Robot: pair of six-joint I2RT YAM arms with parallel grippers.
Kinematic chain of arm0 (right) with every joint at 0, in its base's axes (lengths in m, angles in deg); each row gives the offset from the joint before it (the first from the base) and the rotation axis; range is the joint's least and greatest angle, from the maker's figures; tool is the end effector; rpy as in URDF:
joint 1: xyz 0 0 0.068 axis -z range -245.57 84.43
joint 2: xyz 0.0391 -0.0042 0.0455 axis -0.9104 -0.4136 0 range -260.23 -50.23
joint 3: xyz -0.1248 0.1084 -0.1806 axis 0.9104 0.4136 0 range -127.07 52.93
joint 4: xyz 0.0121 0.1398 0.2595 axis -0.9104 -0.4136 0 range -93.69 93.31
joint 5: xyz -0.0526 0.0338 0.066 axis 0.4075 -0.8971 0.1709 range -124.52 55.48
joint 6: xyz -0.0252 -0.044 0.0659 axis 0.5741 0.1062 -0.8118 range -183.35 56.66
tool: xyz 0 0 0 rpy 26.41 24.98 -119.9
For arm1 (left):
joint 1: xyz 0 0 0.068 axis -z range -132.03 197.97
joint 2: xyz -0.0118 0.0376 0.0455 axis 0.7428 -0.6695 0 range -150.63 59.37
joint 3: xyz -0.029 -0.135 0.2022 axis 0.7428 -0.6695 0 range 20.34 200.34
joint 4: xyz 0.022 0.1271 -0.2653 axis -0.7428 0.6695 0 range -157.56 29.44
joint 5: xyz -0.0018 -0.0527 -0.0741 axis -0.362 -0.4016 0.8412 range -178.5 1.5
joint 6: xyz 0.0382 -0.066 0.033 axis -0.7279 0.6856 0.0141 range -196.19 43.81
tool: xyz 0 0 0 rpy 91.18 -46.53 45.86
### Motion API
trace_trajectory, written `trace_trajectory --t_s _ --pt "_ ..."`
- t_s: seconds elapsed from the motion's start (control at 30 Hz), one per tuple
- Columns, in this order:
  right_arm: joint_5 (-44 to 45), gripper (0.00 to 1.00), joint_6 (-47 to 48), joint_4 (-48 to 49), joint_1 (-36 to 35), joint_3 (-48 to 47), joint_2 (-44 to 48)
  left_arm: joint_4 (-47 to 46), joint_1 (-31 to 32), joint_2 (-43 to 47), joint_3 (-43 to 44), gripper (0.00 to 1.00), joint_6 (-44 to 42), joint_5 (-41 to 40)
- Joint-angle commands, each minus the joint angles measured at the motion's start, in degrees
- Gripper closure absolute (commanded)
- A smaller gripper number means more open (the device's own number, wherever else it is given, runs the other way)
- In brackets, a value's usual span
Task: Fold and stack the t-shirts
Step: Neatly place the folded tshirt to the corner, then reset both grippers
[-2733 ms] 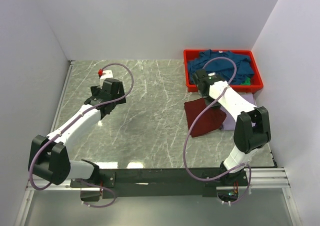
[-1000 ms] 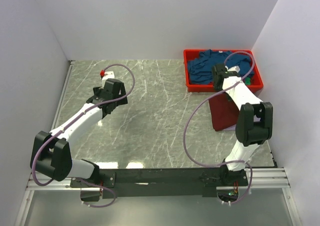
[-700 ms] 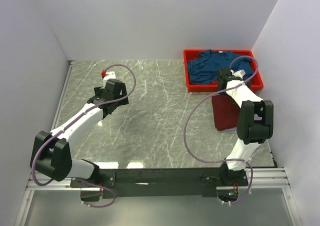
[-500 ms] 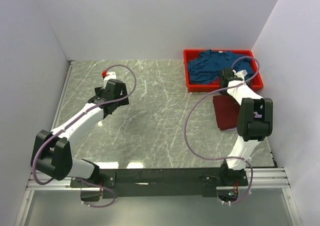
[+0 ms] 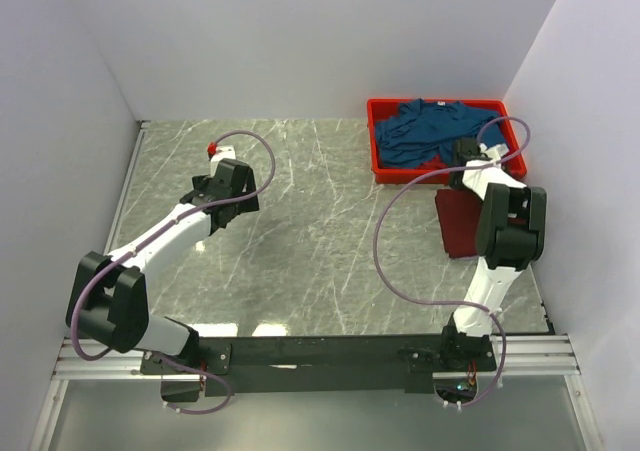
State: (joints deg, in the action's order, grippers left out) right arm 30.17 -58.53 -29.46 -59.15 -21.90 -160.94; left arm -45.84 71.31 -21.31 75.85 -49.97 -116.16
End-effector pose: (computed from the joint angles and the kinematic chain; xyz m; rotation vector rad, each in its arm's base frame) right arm 0.3939 -0.1104 0.1196 0.3263 2.4439 -1.5880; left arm 0.3402 -0.1102 0.1794 -0.2771 2.2604 0.1312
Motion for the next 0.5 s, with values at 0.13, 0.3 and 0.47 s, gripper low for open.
trace_trajectory --t_s 0.13,0.3,0.47 --pt "7.73 0.41 -8.68 -5.19 2.29 -6.73 -0.82 -1.68 0.22 -0.44 0.04 0.04 -0.03 -0.29" --pt "5.90 0.40 -17.37 -15.62 2.29 -11.12 0.41 -1.24 0.22 -0.70 0.30 0.03 0.15 -0.20" --pt "-6.89 0.37 -24.76 -20.22 0.62 -11.48 8.73 -0.10 0.22 -0.88 1.09 0.02 0.68 0.41"
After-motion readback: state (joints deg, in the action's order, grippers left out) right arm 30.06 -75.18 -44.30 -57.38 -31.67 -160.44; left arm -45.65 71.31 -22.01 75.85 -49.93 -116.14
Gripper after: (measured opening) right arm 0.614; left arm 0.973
